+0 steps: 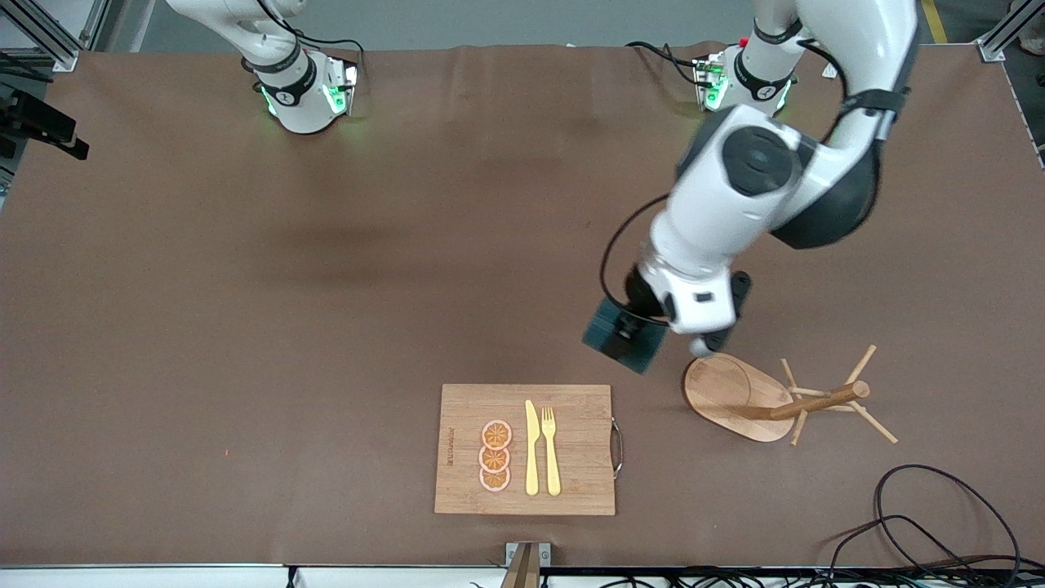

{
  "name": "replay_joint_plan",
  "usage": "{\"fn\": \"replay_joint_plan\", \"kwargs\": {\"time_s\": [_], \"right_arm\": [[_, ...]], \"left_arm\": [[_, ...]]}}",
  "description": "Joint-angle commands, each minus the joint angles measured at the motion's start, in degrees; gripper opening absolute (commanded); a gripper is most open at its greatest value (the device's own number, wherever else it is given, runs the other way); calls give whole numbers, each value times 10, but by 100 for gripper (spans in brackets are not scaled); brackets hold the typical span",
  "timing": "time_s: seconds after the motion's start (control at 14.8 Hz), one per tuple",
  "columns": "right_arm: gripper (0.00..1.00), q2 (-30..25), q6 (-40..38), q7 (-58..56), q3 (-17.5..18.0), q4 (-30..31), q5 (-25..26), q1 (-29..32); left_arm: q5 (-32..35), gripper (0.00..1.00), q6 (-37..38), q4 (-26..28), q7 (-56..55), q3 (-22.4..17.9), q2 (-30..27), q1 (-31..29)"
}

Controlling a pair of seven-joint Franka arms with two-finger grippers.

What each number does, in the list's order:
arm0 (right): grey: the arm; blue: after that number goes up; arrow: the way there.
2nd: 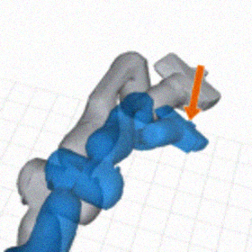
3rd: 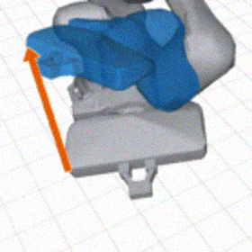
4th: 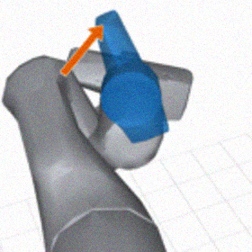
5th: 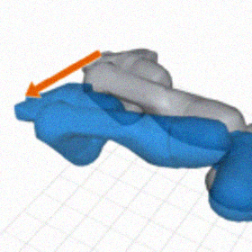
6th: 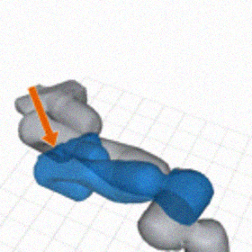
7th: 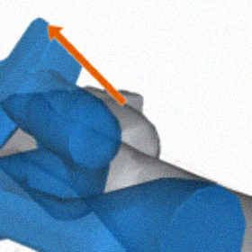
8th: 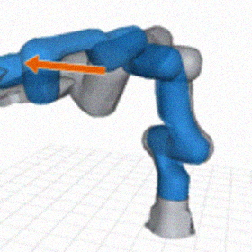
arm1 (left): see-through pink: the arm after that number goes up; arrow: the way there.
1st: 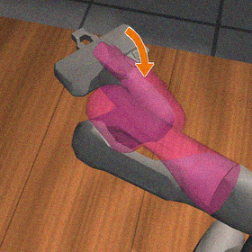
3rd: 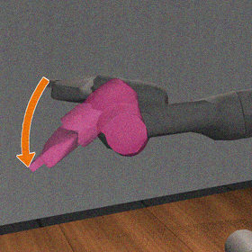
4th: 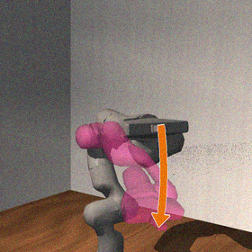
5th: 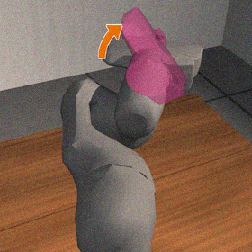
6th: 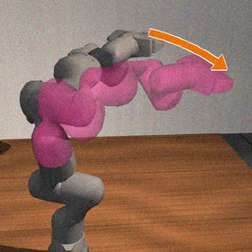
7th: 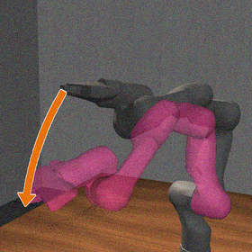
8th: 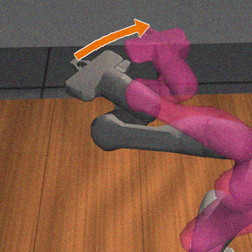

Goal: Transfer cup from left to right arm and place
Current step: 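Carry the mug upright with the left gripper toward the table center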

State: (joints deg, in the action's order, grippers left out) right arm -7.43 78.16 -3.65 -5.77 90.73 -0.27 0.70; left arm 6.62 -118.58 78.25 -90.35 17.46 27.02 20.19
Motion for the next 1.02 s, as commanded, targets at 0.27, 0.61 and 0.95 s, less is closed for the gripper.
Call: {"fn": "replay_joint_plan", "kwargs": {"time_s": [0.27, 0.61, 0.95], "right_arm": [[100, 10, 7, -2, 5, -6, -2, 29], [100, 50, 34, -2, 5, -16, 2, 34], [100, 118, 64, -3, 5, -17, 0, 53]], "left_arm": [[208, 34, -1, 16, -80, -6, 14, 152], [357, 35, 0, 30, -90, -6, 27, 250], [575, 35, 7, 61, -203, -7, 80, 334]]}}
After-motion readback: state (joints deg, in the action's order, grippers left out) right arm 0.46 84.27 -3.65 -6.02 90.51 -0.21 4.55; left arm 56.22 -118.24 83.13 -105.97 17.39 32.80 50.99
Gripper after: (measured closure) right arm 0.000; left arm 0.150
